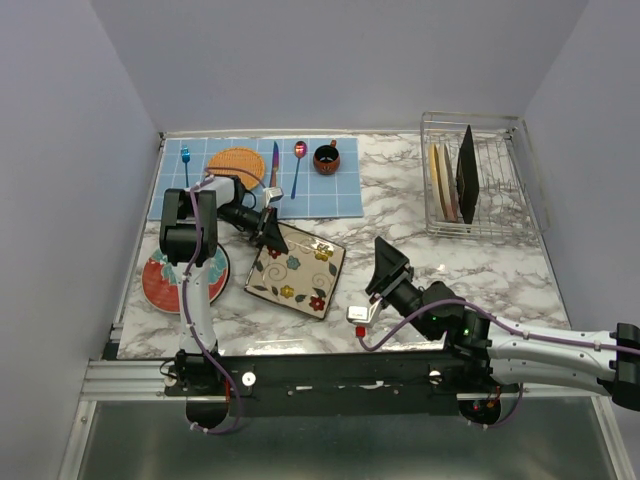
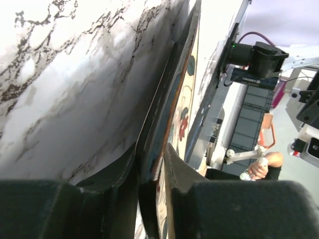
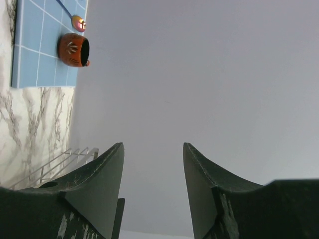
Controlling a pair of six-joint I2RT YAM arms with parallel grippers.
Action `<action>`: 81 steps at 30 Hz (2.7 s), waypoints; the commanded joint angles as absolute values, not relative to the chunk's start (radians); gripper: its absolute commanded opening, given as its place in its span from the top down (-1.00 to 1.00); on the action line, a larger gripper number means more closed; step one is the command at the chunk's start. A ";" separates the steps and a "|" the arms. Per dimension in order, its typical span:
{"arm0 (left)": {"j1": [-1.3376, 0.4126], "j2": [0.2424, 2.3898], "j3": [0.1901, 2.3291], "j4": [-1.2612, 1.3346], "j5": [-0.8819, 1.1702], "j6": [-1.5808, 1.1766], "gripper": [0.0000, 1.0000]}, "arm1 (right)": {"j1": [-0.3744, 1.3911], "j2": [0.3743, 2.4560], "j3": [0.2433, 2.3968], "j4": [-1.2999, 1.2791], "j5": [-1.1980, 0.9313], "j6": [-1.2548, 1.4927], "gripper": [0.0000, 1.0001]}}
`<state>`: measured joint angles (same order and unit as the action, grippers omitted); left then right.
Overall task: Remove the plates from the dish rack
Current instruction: Place the plate at the center of the board.
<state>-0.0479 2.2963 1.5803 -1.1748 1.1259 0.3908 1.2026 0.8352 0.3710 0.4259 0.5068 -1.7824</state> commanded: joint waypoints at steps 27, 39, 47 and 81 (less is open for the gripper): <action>-0.051 2.177 1.588 -1.011 0.845 0.298 0.04 | 1.212 0.805 0.345 0.449 0.485 -1.796 -0.14; -0.055 2.169 1.562 -0.985 0.784 0.299 0.07 | 1.213 0.798 0.334 0.449 0.482 -1.799 -0.14; -0.055 2.151 1.549 -0.979 0.730 0.302 0.08 | 1.213 0.798 0.327 0.454 0.479 -1.807 -0.13; -0.060 2.141 1.592 -0.968 0.563 0.299 -0.09 | 1.213 0.781 0.324 0.449 0.482 -1.807 -0.13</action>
